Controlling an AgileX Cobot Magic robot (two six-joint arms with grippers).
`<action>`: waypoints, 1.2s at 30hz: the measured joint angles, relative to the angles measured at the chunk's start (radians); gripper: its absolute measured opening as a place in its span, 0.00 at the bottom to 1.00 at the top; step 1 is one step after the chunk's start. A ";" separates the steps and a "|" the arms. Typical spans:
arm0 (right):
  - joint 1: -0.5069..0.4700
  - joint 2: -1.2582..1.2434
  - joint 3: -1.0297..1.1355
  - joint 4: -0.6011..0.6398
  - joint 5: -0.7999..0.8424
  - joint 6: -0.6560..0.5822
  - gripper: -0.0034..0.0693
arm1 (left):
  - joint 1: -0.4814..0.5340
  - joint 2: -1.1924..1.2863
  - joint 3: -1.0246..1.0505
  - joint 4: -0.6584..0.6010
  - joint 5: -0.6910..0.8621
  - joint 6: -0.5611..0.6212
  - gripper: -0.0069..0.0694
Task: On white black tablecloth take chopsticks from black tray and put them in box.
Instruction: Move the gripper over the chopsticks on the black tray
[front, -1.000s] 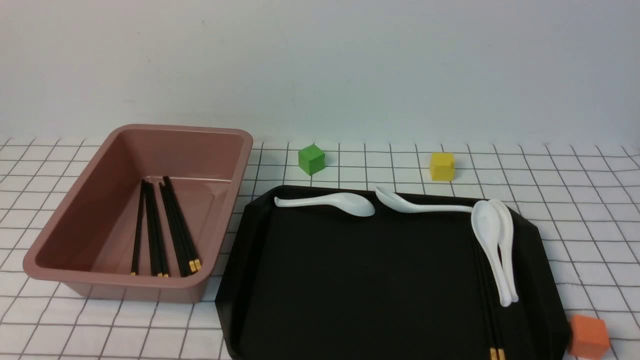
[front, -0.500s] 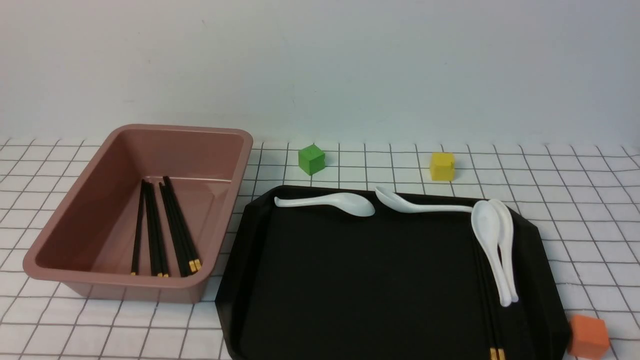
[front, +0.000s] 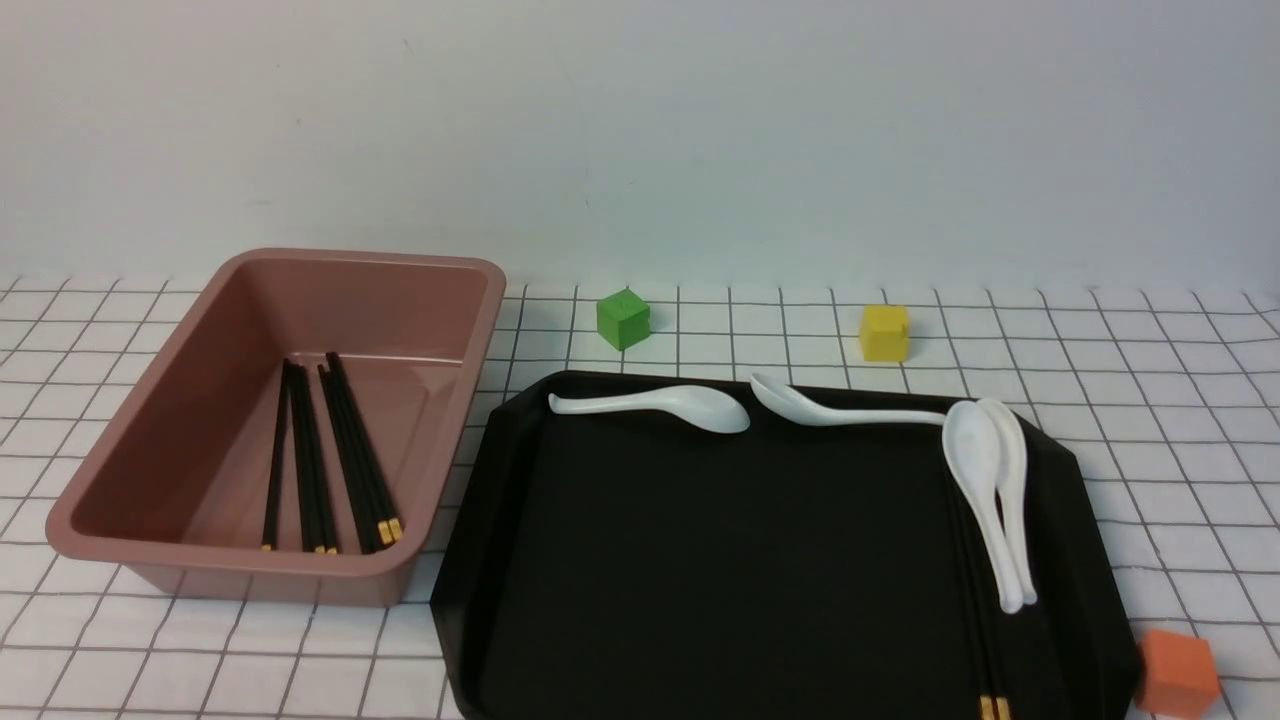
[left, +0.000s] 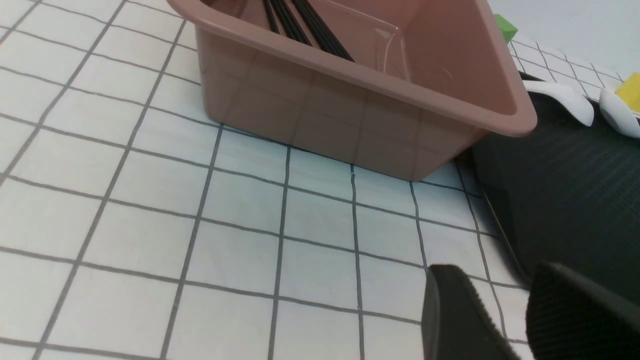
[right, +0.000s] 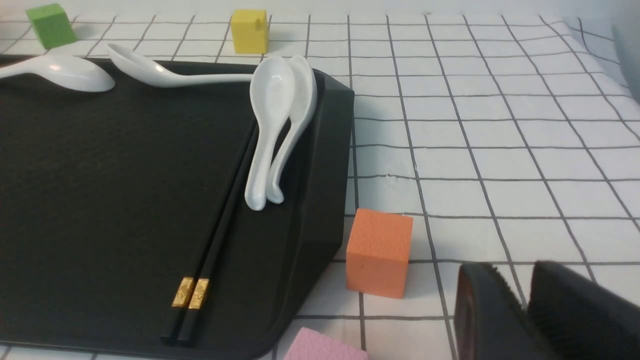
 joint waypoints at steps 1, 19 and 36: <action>0.000 0.000 0.000 -0.004 0.000 0.000 0.27 | 0.000 0.000 0.000 0.000 0.000 0.000 0.40; 0.000 0.000 0.003 0.206 -0.031 0.082 0.31 | 0.000 0.000 0.000 0.000 0.000 0.000 0.40; 0.000 0.000 0.005 0.868 -0.227 0.282 0.32 | 0.000 0.000 0.000 0.000 0.000 0.000 0.40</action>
